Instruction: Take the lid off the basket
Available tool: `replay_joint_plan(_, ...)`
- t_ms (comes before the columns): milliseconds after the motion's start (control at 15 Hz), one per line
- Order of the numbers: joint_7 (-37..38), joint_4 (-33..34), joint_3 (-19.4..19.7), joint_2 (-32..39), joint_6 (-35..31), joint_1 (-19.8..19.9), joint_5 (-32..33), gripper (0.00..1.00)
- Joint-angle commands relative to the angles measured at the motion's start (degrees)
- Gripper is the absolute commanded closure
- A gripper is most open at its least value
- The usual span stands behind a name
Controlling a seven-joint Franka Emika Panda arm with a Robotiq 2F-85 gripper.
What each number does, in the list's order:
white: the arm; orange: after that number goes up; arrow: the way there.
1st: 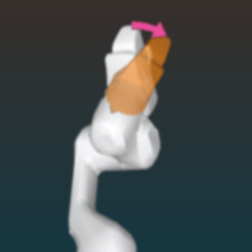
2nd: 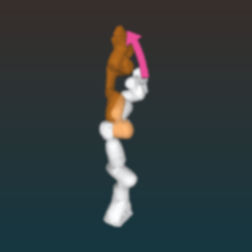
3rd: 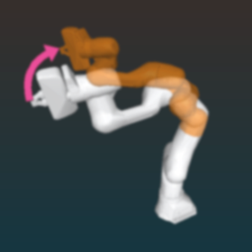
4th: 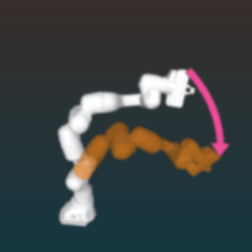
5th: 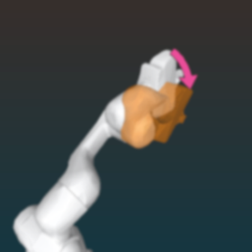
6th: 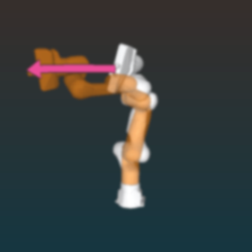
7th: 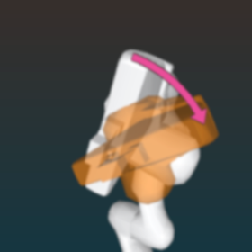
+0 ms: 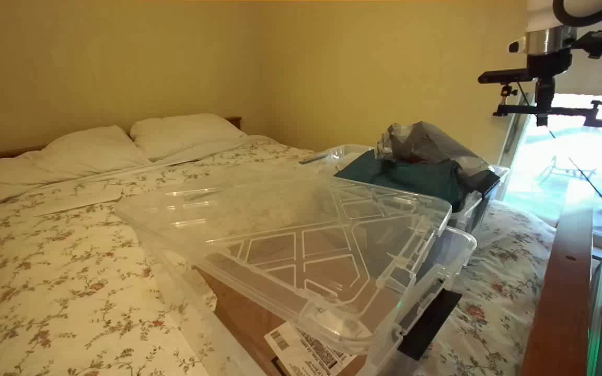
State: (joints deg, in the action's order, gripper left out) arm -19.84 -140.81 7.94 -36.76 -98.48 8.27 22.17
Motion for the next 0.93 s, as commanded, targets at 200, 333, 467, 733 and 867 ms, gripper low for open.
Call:
replay_joint_plan(200,0.5,0.1,0.9,-0.1,0.4,-1.2,0.5,0.0)
replay_joint_plan(333,1.1,0.2,0.1,0.8,0.1,-3.8,-3.7,0.0)
replay_joint_plan(467,1.8,0.4,-1.1,1.4,1.7,-7.3,-10.2,0.0)
replay_joint_plan(733,5.7,2.0,-3.7,4.5,3.7,-12.6,-23.3,0.0)
replay_joint_plan(867,7.6,2.9,-5.8,7.0,3.0,-14.5,-27.5,0.0)
